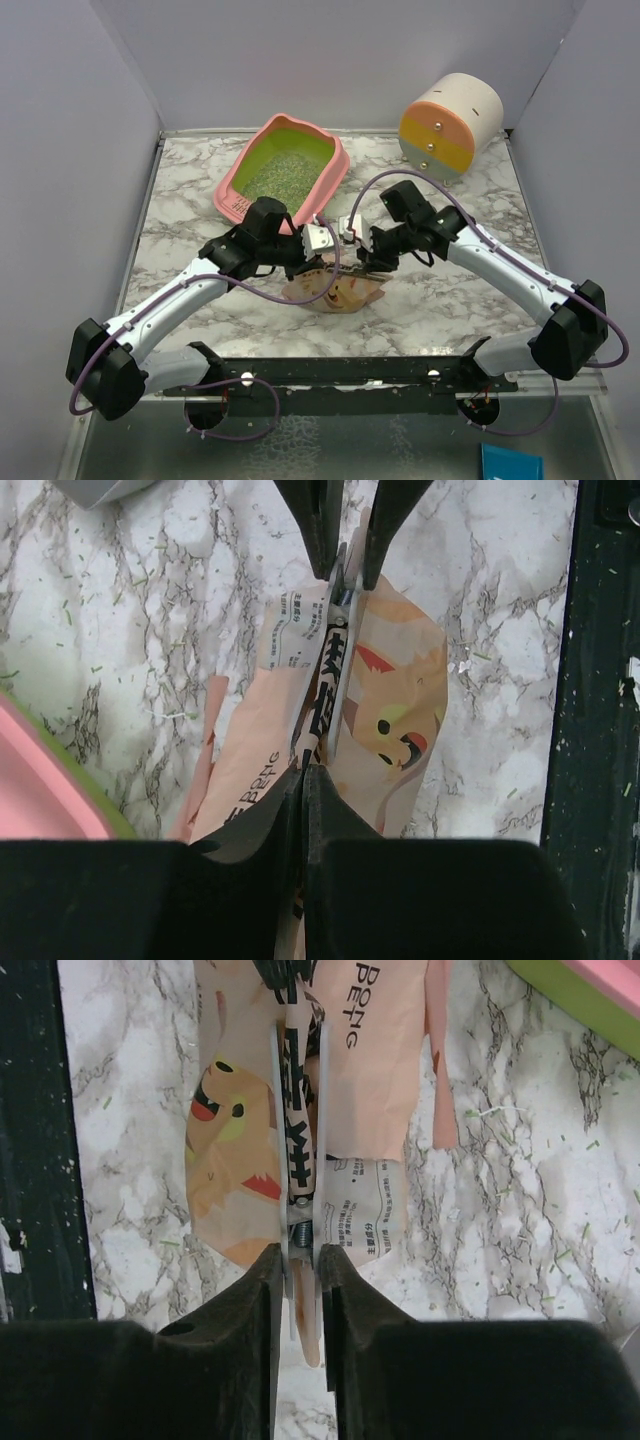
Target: Fill the litter box with clean litter
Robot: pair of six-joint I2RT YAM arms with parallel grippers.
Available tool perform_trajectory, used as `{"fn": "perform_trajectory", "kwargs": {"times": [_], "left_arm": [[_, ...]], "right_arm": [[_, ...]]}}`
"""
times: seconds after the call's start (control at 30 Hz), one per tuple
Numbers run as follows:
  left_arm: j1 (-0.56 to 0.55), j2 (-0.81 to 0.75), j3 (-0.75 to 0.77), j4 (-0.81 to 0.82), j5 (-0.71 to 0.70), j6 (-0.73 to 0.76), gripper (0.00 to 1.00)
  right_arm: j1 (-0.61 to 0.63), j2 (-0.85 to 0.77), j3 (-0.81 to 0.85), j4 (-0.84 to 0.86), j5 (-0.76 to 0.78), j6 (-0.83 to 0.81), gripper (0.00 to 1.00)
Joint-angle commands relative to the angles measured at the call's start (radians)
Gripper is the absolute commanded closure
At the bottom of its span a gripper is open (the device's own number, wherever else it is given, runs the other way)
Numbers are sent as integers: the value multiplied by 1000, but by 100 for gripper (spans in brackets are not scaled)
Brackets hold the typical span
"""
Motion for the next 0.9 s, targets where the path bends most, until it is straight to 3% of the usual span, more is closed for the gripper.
{"fn": "perform_trajectory", "kwargs": {"times": [0.0, 0.07, 0.17, 0.47, 0.63, 0.87], "left_arm": [[-12, -32, 11, 123, 22, -37, 88], [-12, -43, 5, 124, -2, -50, 74], [-12, -69, -3, 140, -60, -78, 66], [-12, -181, -38, 316, -417, -288, 60], [10, -146, 68, 257, -616, -390, 59], [177, -6, 275, 105, -511, -533, 59]], "right_arm": [[19, -6, -18, 50, 68, 61, 74], [18, -12, -13, 52, 98, 86, 67], [18, -31, 5, 55, 118, 125, 59], [18, -168, 23, 192, 266, 336, 51], [17, -229, 49, 282, 412, 502, 41], [-8, -177, 152, 246, 510, 599, 38]]}}
